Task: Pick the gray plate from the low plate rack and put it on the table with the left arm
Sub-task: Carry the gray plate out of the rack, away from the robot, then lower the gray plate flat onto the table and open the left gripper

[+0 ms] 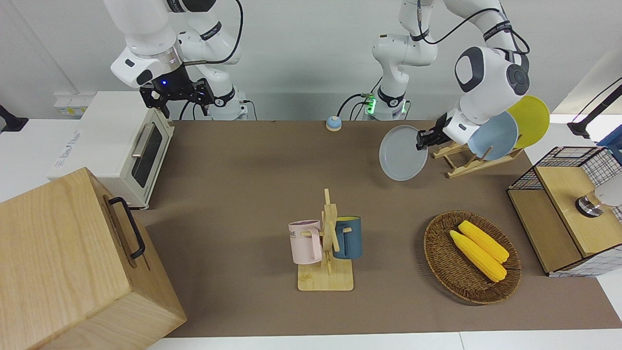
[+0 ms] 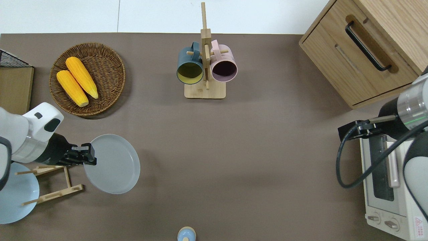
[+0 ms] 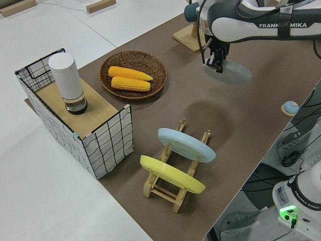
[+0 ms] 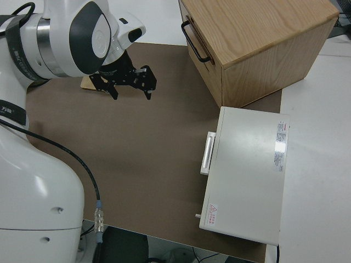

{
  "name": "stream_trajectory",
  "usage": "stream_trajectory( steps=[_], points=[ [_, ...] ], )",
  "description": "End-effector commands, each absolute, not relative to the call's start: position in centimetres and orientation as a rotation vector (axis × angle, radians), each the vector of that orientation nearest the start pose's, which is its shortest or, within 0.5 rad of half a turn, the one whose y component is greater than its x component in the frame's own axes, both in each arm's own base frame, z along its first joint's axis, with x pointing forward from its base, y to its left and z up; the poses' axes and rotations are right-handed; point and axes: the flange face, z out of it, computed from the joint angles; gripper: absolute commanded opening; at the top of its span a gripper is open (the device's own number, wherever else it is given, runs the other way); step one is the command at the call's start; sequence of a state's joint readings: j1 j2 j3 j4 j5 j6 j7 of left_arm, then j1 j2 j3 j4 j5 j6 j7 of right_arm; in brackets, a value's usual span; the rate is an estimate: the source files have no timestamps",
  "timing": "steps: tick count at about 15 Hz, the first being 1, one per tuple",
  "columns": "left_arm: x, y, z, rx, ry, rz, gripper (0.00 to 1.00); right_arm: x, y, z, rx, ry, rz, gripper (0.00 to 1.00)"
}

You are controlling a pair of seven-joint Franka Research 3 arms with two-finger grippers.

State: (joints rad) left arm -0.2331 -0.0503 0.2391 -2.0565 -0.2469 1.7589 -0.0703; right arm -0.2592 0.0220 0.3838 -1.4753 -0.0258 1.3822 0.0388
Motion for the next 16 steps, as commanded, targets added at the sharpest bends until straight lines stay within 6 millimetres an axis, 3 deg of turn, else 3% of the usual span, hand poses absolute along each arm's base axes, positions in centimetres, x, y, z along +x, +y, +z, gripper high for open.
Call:
stream_trajectory(
  steps=[1, 4, 7, 8, 9, 10, 14, 16],
  points=[
    [50.8, -2.6, 42.2, -3.334, -0.268, 0.403, 0.0, 53.6, 6.0, 64.6, -3.169, -0.108, 0.178, 0.983],
    [51.1, -2.7, 41.3, -3.328, -0.272, 0.399, 0.0, 53.6, 5.9, 64.6, -3.167, -0.106, 0.179, 0.983],
    [51.2, -2.7, 41.1, -3.326, -0.268, 0.395, 0.1, 53.6, 5.9, 64.5, -3.167, -0.106, 0.181, 0.983],
    [51.2, -2.6, 41.0, -3.316, -0.261, 0.385, 0.21, 53.6, 6.0, 64.6, -3.169, -0.108, 0.179, 0.983],
    [51.2, -2.5, 40.9, -3.303, -0.25, 0.382, 0.47, 53.5, 5.9, 64.6, -3.169, -0.105, 0.176, 0.983],
    [51.2, -2.4, 41.0, -3.299, -0.242, 0.379, 0.64, 53.6, 5.9, 64.6, -3.167, -0.105, 0.179, 0.983],
    [51.1, -2.4, 41.1, -3.298, -0.241, 0.381, 0.97, 53.5, 6.0, 64.6, -3.169, -0.108, 0.179, 0.983],
    [51.1, -2.4, 41.3, -3.285, -0.221, 0.379, 0.98, 53.6, 5.9, 64.5, -3.169, -0.105, 0.181, 0.983]
  ],
)
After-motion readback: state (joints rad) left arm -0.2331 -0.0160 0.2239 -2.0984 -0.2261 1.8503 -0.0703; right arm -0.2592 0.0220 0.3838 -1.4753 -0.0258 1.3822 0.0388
